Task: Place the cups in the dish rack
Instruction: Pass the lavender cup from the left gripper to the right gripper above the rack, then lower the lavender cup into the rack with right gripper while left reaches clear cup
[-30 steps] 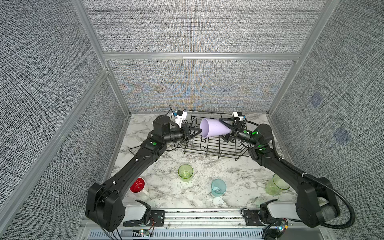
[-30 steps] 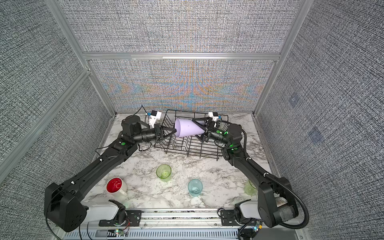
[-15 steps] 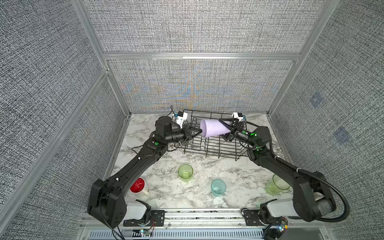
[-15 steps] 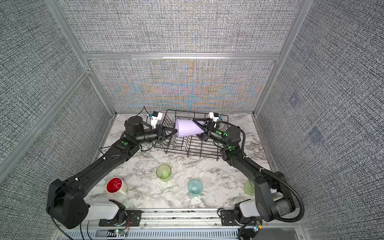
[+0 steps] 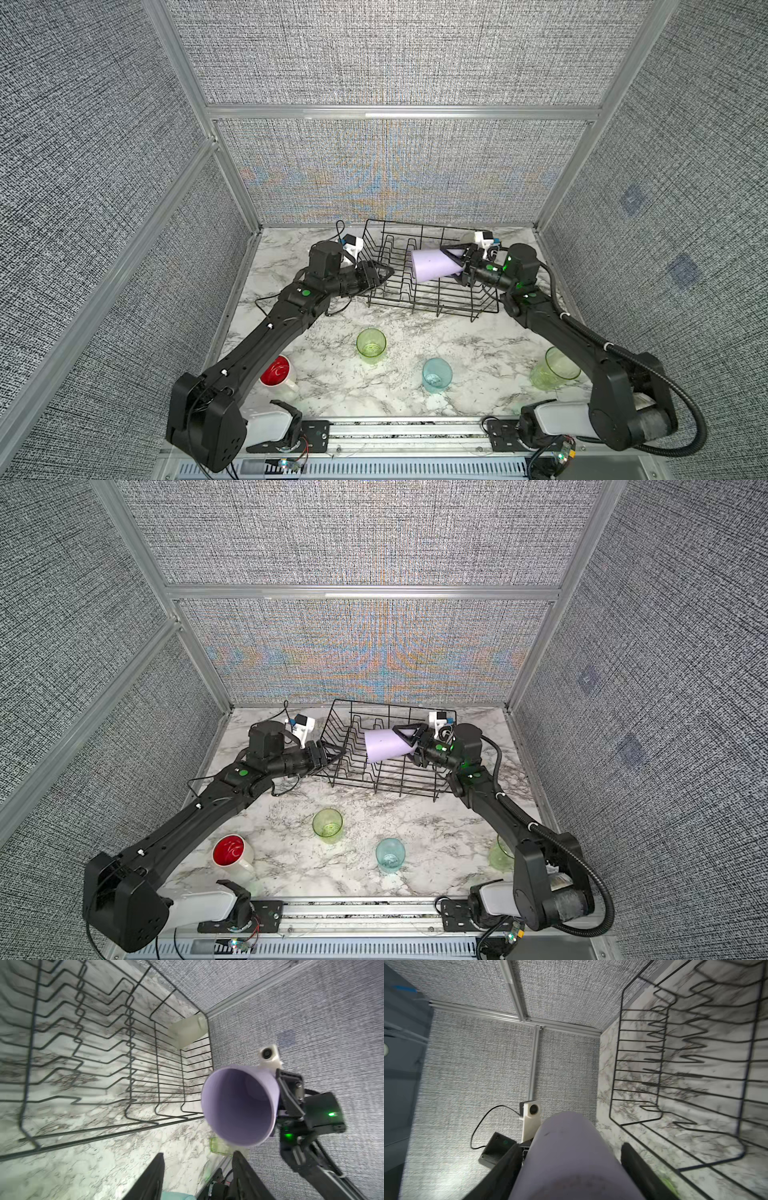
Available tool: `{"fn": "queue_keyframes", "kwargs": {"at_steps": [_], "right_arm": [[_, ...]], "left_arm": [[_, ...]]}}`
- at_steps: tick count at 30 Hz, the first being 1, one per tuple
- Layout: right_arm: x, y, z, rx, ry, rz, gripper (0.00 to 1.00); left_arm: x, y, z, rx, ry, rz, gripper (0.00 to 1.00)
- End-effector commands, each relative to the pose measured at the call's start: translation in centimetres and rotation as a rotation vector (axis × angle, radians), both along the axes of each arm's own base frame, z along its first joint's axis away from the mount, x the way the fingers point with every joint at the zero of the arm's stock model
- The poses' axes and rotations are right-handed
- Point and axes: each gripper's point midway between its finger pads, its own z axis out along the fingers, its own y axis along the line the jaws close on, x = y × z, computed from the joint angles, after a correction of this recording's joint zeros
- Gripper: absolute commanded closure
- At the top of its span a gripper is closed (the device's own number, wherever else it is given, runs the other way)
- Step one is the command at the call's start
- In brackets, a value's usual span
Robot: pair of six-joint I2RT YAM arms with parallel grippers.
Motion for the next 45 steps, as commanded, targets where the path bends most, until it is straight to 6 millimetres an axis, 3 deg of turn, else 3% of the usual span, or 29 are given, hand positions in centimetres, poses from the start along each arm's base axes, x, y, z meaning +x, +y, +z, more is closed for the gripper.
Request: {"fn": "queue_keyframes", "kwargs": {"at_steps": [1,8,22,33,45], "right_arm": [[0.0,-1.5,-3.1,-0.307,-0.045,-0.019,0.32],[2.3,-5.9,-4.8,-0.702,-0.098,-0.144,0.32],[5.8,-12.2,-7.6,-1.147,-0.131,-0.322,0.32],[7.3,-13.1,-10.9,-1.327,-0.158,-0.332,0.32],[8.4,-12.6,-13.8,-1.344,-0.158,-0.317,0.32]], "left_arm": [[-0.7,2.0,-2.5,0.154,0.011,0.025,0.42],[-2.9,4.9,-5.3,0.342,0.034,0.024,0.28],[-7.3,8.1,-9.1,0.496,0.111,-0.027,0.24],[-8.4,8.3,-9.9,0.543,0.115,-0.111,0.23],[-9.3,7.7,-11.7,0.504,0.164,-0.142,0.23]]}}
